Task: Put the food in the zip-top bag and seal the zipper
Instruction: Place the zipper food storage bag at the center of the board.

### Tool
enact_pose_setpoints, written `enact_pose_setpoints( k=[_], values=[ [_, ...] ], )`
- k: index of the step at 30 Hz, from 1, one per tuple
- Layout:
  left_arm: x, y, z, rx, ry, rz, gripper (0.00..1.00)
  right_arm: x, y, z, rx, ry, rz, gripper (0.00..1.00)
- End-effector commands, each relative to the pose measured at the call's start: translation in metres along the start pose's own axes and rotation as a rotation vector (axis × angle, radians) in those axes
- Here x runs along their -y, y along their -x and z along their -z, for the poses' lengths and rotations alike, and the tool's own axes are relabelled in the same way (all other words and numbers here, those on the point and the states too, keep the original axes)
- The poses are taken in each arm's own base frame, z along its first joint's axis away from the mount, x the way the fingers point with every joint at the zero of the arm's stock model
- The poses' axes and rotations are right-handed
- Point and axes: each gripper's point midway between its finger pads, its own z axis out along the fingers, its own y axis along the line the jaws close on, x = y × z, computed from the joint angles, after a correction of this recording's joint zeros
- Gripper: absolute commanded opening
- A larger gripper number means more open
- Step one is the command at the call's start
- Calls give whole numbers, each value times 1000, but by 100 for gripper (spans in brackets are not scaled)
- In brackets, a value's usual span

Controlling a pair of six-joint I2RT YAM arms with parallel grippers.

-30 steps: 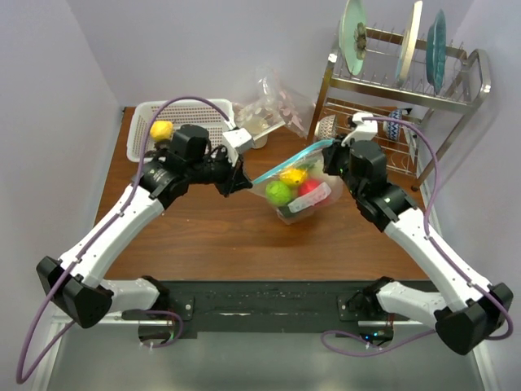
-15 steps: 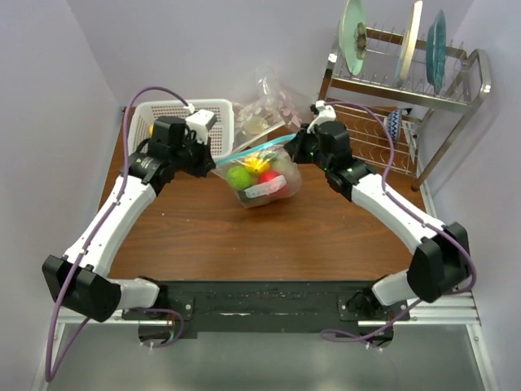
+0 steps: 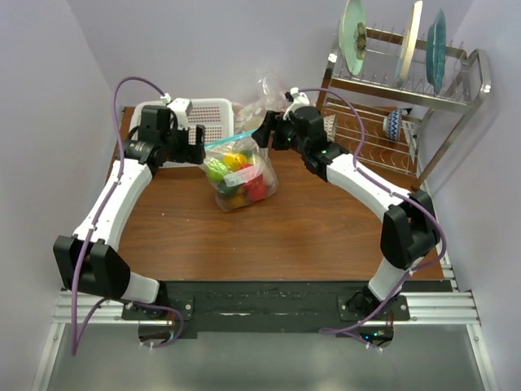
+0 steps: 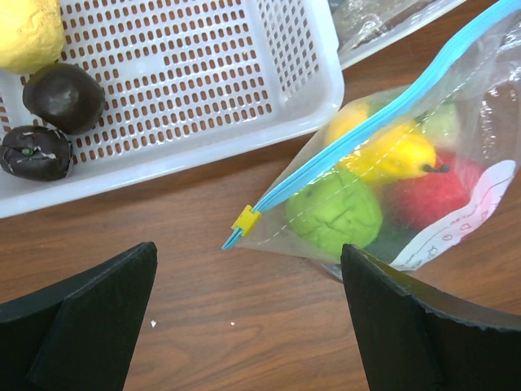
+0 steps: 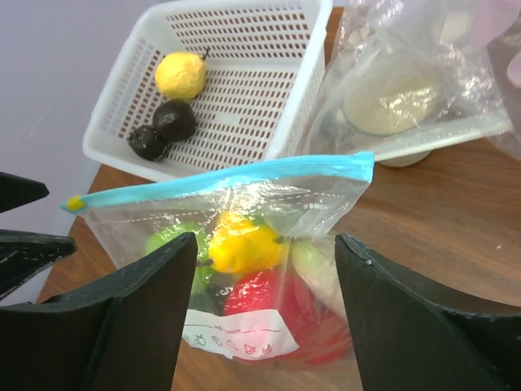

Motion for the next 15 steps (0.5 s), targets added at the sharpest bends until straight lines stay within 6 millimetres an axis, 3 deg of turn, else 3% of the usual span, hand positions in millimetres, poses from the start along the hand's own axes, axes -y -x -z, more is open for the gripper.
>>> enact_pose_setpoints(
  k=[1, 3, 4, 6, 7, 8, 9, 10, 15],
  values=[
    [6, 52, 40, 215, -17, -6, 100, -23, 52, 38, 114, 27, 71, 75],
    [9, 55, 52, 251, -28, 1, 100, -22, 52, 54, 125, 25, 105, 78],
    [11, 55, 61, 282, -37, 9, 100, -25, 62, 75, 152, 20, 115, 82],
    [16, 45, 66, 293, -61, 20, 100, -15, 51, 90, 134, -15, 135, 86],
    [19, 50, 83, 355, -77, 31, 100, -22, 61, 113, 168, -1, 148, 92],
    [20, 47, 89, 377, -83, 36, 100, -11, 54, 119, 160, -44, 157, 96],
    [20, 36, 97, 400, -86, 44, 100, -5, 51, 131, 154, -70, 165, 97],
    [22, 37, 105, 446, -97, 65, 100, -7, 58, 151, 185, -76, 169, 98],
    [35, 5, 127, 558, -191, 166, 100, 17, 37, 203, 208, -160, 166, 99]
  ],
)
